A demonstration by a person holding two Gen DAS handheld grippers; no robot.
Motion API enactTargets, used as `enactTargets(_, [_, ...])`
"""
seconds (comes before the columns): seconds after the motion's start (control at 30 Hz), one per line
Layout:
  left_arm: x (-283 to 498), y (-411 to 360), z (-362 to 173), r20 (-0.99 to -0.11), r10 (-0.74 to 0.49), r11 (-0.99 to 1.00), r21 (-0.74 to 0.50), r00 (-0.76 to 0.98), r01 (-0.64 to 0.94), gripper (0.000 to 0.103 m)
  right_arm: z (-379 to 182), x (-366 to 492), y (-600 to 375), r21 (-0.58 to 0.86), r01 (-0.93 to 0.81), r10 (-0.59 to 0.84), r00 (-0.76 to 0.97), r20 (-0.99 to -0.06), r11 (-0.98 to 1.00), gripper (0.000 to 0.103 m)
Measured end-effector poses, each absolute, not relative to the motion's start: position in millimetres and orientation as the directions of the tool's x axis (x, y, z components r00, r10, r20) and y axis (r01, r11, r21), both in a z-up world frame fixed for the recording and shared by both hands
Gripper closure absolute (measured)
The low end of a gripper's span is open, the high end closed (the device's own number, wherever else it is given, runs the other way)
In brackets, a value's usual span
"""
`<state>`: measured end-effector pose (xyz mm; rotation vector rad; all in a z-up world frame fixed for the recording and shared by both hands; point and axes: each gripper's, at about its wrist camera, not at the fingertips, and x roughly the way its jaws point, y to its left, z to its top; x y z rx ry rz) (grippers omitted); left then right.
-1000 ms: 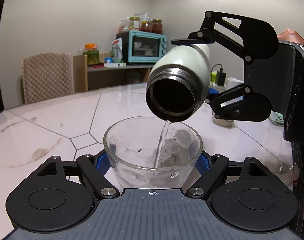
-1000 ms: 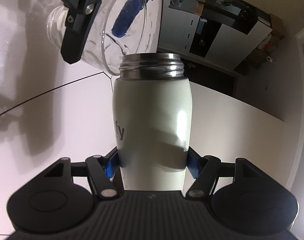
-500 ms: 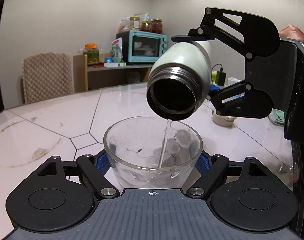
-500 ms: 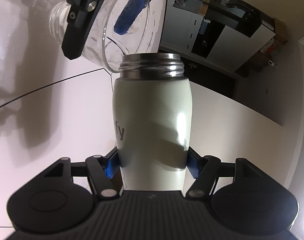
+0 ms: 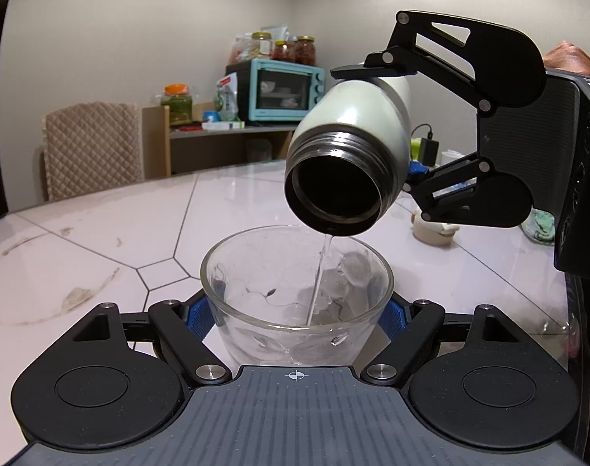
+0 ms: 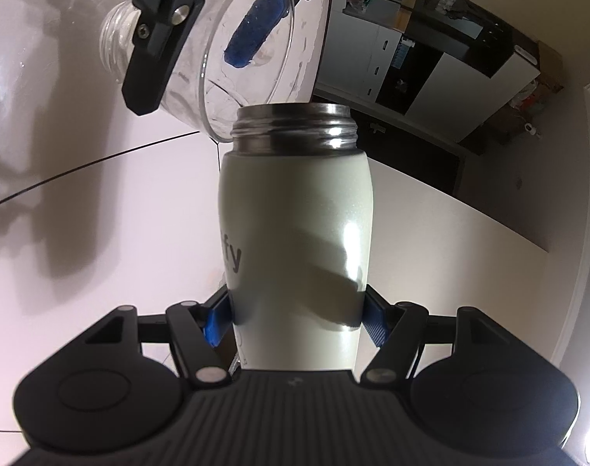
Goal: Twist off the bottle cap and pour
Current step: 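Pour water from the bottle into the glass held by the left gripper, then hold the bottle tilted over the glass until the stream stops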
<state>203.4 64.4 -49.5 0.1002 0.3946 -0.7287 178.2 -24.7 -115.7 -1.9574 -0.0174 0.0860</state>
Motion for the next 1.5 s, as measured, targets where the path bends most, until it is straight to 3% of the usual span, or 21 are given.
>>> enactTargets(1.5, [202.6, 65.8, -49.7, -0.385, -0.629, 0.744, -0.047, 0.675, 0.666, 0.017, -120.7, 168.1, -28.0, -0.919, -0.021, 0.066, 0.997, -0.051, -0.394, 0.033])
